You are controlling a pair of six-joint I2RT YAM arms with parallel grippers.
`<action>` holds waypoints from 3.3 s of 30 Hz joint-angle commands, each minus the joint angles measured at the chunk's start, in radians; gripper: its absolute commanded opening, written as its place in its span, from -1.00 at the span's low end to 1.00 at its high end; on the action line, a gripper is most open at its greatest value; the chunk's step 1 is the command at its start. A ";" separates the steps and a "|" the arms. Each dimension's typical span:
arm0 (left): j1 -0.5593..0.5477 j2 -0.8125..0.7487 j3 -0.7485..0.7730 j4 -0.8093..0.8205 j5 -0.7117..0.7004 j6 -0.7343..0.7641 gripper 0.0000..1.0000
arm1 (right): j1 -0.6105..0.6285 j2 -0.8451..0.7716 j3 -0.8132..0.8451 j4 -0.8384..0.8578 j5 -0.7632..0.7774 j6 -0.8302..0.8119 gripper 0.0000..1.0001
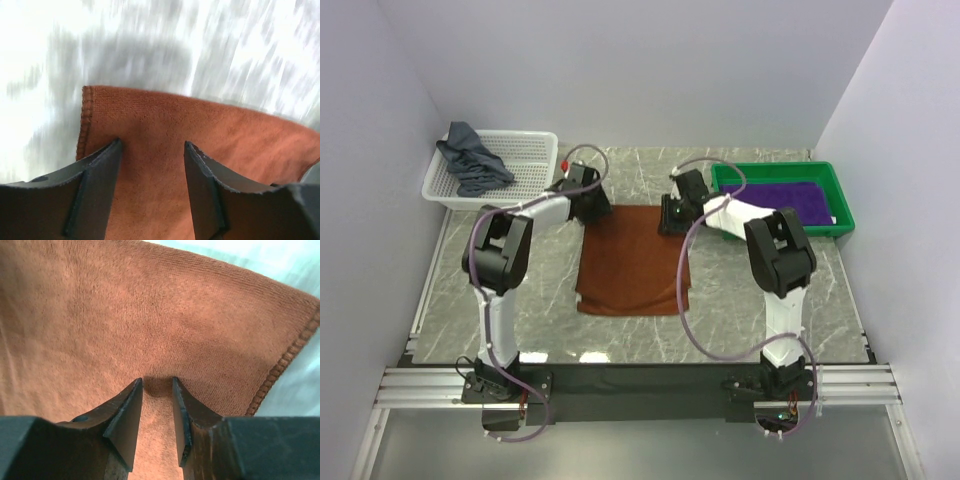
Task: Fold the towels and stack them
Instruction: Fold the towel
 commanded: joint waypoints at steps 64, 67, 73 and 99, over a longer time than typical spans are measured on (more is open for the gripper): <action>-0.129 -1.043 -0.847 -0.134 -0.060 -0.211 0.41 | 0.103 -0.606 -0.715 0.207 0.008 0.119 0.05; -0.128 -1.031 -0.833 -0.132 -0.064 -0.211 0.36 | 0.098 -0.708 -0.747 0.227 0.045 0.147 0.06; -0.129 -0.957 -0.784 -0.115 -0.078 -0.214 0.17 | 0.063 -0.854 -0.781 0.227 0.133 0.230 0.11; -0.126 -0.765 -0.791 0.000 -0.075 -0.240 -0.80 | -0.058 -0.693 -0.899 0.409 -0.013 0.386 0.09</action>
